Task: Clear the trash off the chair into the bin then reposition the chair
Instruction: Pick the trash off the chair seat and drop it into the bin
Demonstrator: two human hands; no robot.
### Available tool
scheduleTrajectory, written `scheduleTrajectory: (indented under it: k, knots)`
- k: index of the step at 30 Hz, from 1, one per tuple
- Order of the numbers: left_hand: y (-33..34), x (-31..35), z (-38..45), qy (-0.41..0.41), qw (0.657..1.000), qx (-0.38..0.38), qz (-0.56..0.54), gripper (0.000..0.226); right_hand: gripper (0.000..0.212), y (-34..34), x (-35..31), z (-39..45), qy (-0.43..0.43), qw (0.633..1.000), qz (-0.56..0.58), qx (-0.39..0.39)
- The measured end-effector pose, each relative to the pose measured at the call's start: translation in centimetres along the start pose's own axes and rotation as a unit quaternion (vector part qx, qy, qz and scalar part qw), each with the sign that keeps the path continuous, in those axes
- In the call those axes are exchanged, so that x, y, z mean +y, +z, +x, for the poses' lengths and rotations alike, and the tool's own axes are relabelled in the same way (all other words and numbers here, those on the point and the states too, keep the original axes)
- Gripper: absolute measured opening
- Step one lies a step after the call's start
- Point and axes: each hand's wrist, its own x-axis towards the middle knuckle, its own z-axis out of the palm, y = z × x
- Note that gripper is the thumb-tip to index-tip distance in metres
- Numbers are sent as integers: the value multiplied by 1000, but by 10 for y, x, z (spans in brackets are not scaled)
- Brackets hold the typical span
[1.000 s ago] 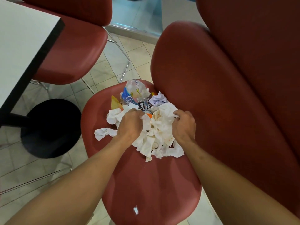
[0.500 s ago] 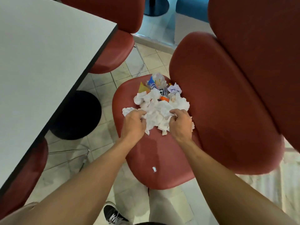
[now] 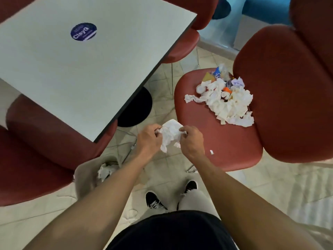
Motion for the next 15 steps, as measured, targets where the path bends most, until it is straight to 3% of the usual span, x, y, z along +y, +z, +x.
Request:
scheduleTrajectory:
  k: [15]
  knots:
    - [-85, -111, -93, -199, 965, 166, -31, 17, 33, 97, -64, -72, -97, 982, -35, -160]
